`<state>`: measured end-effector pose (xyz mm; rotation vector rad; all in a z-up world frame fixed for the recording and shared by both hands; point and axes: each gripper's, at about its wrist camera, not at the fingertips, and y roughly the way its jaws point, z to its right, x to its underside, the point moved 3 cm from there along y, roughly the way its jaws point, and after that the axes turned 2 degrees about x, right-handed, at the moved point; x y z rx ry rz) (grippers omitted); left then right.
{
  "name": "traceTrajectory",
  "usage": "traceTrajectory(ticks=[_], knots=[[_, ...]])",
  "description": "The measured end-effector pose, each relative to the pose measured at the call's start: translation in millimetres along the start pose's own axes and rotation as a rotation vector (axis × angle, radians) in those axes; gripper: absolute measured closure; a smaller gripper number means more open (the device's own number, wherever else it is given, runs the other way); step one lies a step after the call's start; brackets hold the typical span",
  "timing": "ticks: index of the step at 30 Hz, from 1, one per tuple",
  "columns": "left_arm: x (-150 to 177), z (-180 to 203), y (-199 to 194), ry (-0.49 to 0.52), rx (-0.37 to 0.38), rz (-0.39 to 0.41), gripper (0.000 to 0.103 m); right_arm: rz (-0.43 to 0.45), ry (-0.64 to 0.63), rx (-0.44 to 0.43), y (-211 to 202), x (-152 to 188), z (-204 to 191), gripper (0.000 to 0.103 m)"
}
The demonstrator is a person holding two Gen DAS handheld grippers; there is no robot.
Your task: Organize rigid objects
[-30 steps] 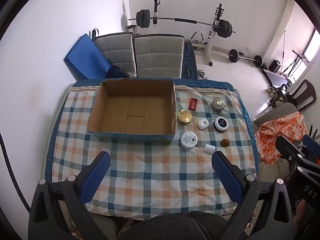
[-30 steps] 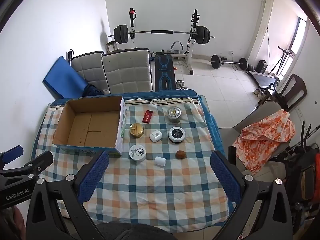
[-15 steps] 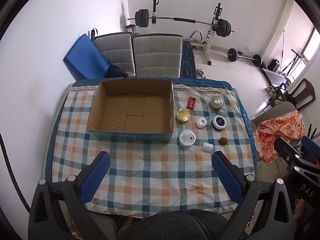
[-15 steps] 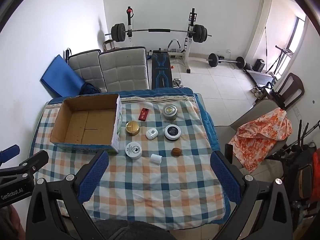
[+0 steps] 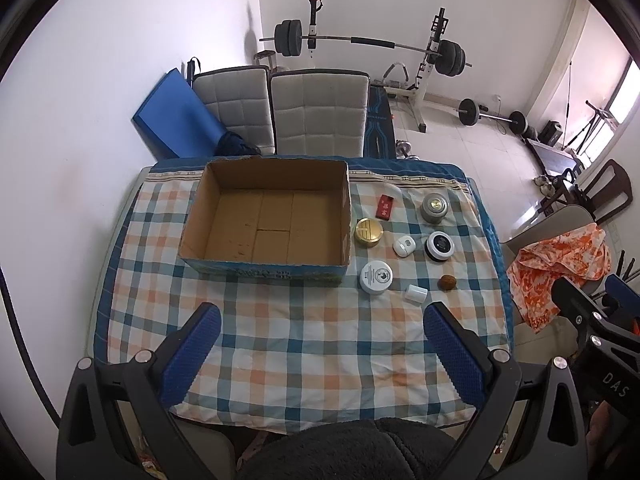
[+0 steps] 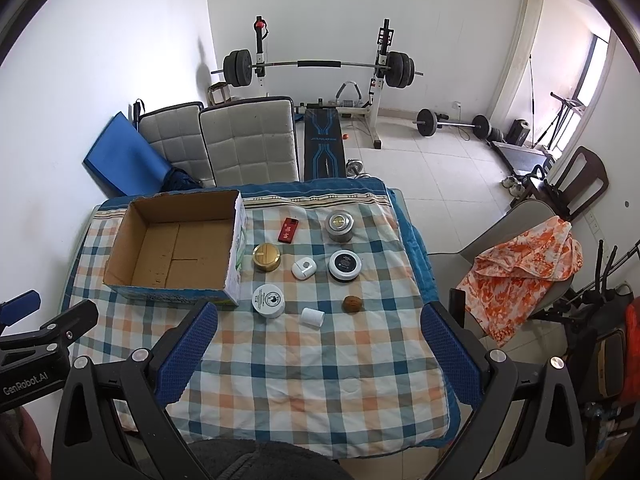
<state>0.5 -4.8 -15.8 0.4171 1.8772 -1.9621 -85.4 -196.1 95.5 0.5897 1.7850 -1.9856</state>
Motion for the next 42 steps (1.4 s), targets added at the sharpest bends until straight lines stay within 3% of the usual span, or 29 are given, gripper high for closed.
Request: traceTrajectory(ticks=[12, 42], knots=[[-6, -2, -13, -0.001, -0.035, 0.041, 0.000, 0.020, 0.008, 0.008, -10, 1, 3, 0.000], [-3, -2, -16, -0.001, -0.034, 0.046, 0.000, 0.056, 0.004, 0.022, -20, -1, 2, 0.000]])
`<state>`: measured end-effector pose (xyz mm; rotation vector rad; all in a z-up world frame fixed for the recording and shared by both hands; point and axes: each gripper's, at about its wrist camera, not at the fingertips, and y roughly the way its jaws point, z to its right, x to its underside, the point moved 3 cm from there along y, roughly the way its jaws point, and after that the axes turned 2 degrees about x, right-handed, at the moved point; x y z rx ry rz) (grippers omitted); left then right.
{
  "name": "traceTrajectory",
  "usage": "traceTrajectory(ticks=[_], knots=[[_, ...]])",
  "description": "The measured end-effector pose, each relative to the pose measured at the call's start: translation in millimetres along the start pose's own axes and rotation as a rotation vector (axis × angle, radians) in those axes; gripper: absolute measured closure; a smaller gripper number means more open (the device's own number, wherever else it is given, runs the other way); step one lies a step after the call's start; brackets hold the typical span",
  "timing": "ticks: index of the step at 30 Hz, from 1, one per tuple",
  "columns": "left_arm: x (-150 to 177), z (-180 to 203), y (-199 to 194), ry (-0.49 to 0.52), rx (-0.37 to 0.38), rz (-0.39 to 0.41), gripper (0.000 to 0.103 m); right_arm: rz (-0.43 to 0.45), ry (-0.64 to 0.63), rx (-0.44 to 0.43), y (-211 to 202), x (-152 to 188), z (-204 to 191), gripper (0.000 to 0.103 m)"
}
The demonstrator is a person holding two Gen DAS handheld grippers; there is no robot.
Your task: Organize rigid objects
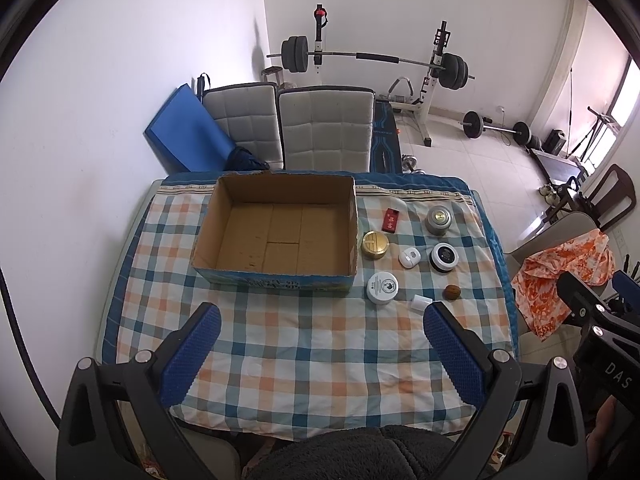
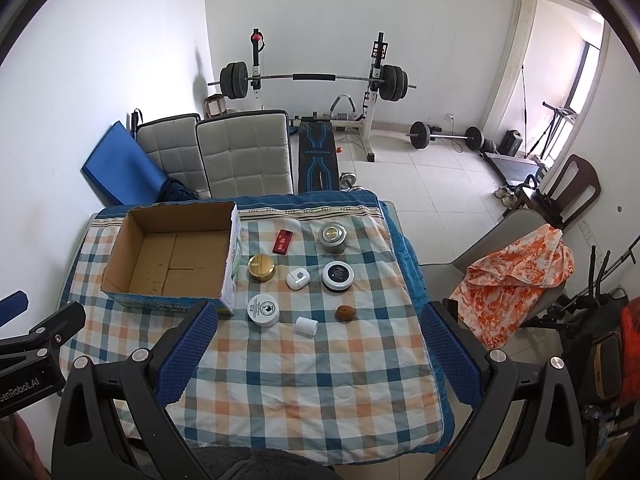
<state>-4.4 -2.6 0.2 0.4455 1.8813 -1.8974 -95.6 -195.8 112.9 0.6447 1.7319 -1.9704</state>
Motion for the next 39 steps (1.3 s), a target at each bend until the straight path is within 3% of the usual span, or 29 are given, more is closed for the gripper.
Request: traceTrajectory(ticks=[17, 25, 31, 39], knots=[[-11, 4, -6, 0.001, 0.006, 0.009, 0.000, 0.014, -0.007, 0.006, 0, -5, 4, 0.000], [-24, 15, 22, -0.002, 0.043, -0.039, 0.000, -0.039, 0.023, -0.002, 23, -2, 12, 0.000], [-44, 35, 93, 0.010, 0.073, -0.124, 0.000, -0.162, 0.059, -0.005, 87, -7, 33, 0.000], [-85, 94, 252, 0.094, 0.065, -0.301, 0.000, -0.402, 0.067, -0.027, 258, -22, 47, 0.000]])
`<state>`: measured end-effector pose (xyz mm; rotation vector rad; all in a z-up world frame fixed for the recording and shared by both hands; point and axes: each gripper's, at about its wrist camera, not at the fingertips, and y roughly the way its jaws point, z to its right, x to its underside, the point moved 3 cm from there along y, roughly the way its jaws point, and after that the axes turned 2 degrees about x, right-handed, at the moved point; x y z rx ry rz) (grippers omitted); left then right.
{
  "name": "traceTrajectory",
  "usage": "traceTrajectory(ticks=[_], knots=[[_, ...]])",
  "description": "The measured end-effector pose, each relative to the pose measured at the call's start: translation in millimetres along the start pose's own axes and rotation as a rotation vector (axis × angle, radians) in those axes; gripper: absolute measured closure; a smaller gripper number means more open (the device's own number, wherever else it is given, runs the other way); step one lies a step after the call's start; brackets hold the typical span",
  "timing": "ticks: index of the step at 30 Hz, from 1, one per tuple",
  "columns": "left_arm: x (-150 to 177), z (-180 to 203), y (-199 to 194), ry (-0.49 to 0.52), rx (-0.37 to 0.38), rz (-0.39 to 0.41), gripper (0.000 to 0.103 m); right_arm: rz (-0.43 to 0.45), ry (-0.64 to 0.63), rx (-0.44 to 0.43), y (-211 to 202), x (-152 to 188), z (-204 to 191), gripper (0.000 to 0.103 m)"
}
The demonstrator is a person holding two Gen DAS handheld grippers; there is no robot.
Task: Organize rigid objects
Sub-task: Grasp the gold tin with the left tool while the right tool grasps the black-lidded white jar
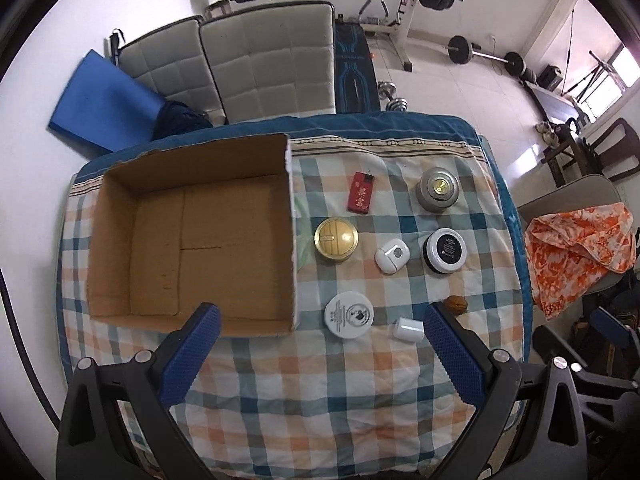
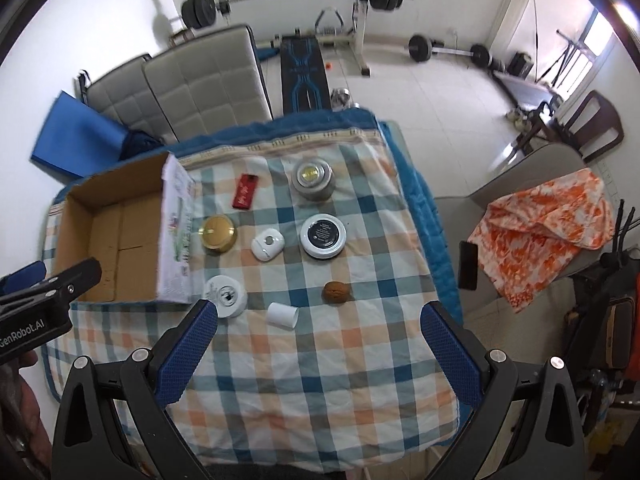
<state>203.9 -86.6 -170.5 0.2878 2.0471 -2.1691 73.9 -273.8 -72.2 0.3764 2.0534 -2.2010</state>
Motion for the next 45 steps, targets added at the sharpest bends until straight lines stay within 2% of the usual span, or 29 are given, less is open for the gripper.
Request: traceTrajectory(ticks=[5, 9, 11, 15, 18, 21, 24, 28, 29, 30, 32, 34, 37, 40, 45], knots=[[-45, 28, 89, 0.049, -0.056, -0.095, 0.000, -0.162, 0.020, 0.010, 128, -43, 2, 0.000], [-60, 34, 147, 0.041, -0.059, -0.178, 0.000, -0.247, 0.067, -0.008, 206, -62, 7, 0.007], [-64, 38, 171, 0.056, -0.056, -0.219, 0.000, -0.285, 0.092, -0.028, 234, -66, 10, 0.010], [-73, 42, 204, 0.099, -0.100, -0.260, 0.001, -0.337, 0.152, -0.065, 272, -69, 21, 0.014], [-73, 47, 223, 0.175, -0.145, -0.296, 0.006, -0.362, 0.166, -0.100, 288, -67, 25, 0.016], [-69, 48, 238, 0.255, -0.207, -0.327, 0.006, -0.372, 0.143, -0.099, 302, -67, 25, 0.018], [-59, 52, 253, 0.362, -0.279, -0.369, 0.006, -0.395, 0.136, -0.104, 313, -62, 24, 0.023], [-45, 61, 273, 0.540, -0.380, -0.419, 0.006, -0.405, 0.113, -0.080, 323, -55, 17, 0.024], [-39, 62, 276, 0.568, -0.383, -0.439, 0.007, -0.406, 0.110, -0.075, 327, -54, 17, 0.024], [-33, 63, 280, 0.582, -0.380, -0.456, 0.010, -0.406, 0.109, -0.071, 330, -53, 17, 0.024], [-19, 64, 288, 0.614, -0.374, -0.501, 0.028, -0.407, 0.110, -0.063, 337, -50, 14, 0.024], [-15, 63, 288, 0.612, -0.356, -0.508, 0.036, -0.407, 0.106, -0.052, 339, -49, 6, 0.026], [-10, 64, 288, 0.592, -0.338, -0.501, 0.036, -0.409, 0.103, -0.044, 343, -49, 5, 0.026], [-14, 59, 275, 0.525, -0.308, -0.481, 0.036, -0.405, 0.107, -0.044, 347, -47, 4, 0.027], [-24, 57, 255, 0.372, -0.175, -0.439, 0.036, -0.414, 0.116, -0.001, 333, -52, 15, 0.027]])
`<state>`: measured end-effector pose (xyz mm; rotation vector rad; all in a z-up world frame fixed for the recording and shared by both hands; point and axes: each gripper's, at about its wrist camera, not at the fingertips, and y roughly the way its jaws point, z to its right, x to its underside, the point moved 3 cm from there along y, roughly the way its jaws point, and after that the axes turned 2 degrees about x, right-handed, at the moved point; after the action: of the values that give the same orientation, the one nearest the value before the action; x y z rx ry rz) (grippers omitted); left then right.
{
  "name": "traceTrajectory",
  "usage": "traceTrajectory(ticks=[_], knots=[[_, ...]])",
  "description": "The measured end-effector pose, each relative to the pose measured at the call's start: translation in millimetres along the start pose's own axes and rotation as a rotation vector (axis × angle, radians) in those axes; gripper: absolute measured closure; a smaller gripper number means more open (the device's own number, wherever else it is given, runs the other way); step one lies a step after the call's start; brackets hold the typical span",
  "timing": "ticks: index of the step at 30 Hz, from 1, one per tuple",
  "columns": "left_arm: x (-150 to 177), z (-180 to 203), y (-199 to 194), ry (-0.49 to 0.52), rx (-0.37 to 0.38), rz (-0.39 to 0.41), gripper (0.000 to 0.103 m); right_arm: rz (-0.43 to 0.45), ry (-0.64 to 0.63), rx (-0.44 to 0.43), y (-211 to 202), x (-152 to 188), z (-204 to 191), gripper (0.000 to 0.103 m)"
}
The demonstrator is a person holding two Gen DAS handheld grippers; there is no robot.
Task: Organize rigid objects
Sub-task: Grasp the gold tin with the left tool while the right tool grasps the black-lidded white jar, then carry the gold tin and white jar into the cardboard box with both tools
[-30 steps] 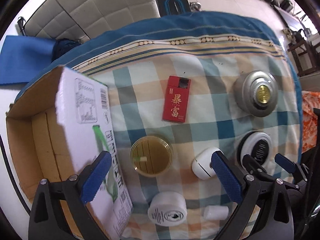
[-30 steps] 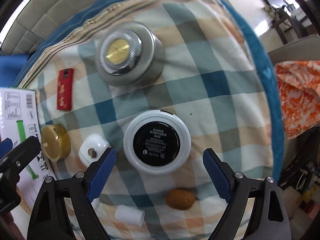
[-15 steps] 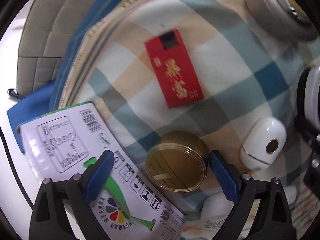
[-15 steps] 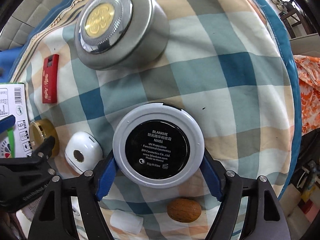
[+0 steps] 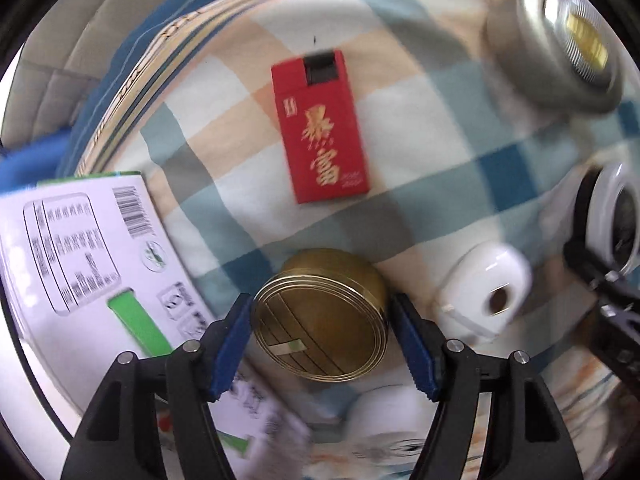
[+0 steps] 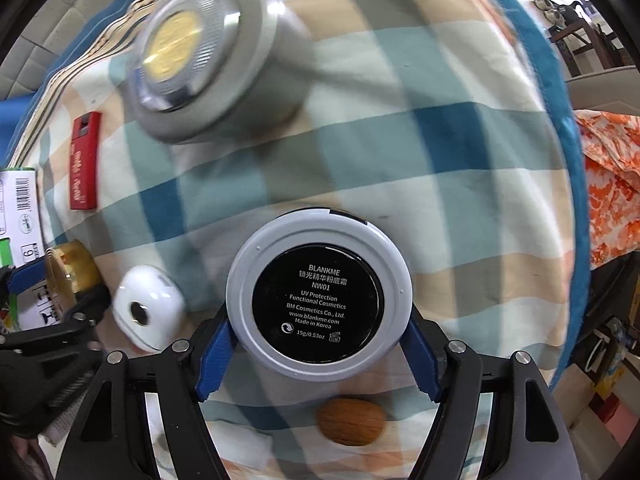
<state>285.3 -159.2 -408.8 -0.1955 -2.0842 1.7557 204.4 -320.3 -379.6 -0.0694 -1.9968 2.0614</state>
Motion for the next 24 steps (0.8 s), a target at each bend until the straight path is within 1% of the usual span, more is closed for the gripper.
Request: traceTrajectory(ticks=[2, 4, 8, 10, 14, 15, 16, 17, 20, 21, 24], knots=[[4, 6, -6, -0.036, 0.063, 0.019, 0.036, 0.001, 0.015, 0.015, 1, 0, 12, 0.027], [7, 11, -9, -0.069, 0.123, 0.029, 0.036, -0.011, 0.020, 0.011, 3, -1, 21, 0.027], [11, 15, -1, -0.134, 0.211, -0.002, 0.036, -0.024, 0.037, -0.026, 7, -5, 26, 0.026], [16, 14, 8, -0.161, 0.239, -0.018, 0.036, -0.025, 0.043, -0.028, 9, -7, 27, 0.026], [28, 13, 12, -0.169, 0.241, 0.005, 0.035, -0.021, 0.065, -0.021, 16, -9, 21, 0.026], [24, 9, 6, -0.170, 0.239, 0.014, 0.036, -0.019, 0.070, -0.017, 19, -10, 21, 0.025], [26, 14, 9, -0.169, 0.234, 0.023, 0.036, -0.015, 0.074, -0.011, 22, -6, 21, 0.026], [30, 14, 8, -0.167, 0.223, 0.034, 0.040, -0.011, 0.077, -0.004, 24, -6, 19, 0.026], [46, 19, -5, -0.169, 0.208, 0.054, 0.040, -0.001, 0.081, 0.017, 31, -4, 14, 0.027], [39, 15, -10, -0.170, 0.206, 0.060, 0.040, -0.001, 0.082, 0.019, 33, -4, 12, 0.027], [46, 21, -18, -0.172, 0.191, 0.086, 0.040, -0.001, 0.081, 0.010, 31, -7, 9, 0.027]])
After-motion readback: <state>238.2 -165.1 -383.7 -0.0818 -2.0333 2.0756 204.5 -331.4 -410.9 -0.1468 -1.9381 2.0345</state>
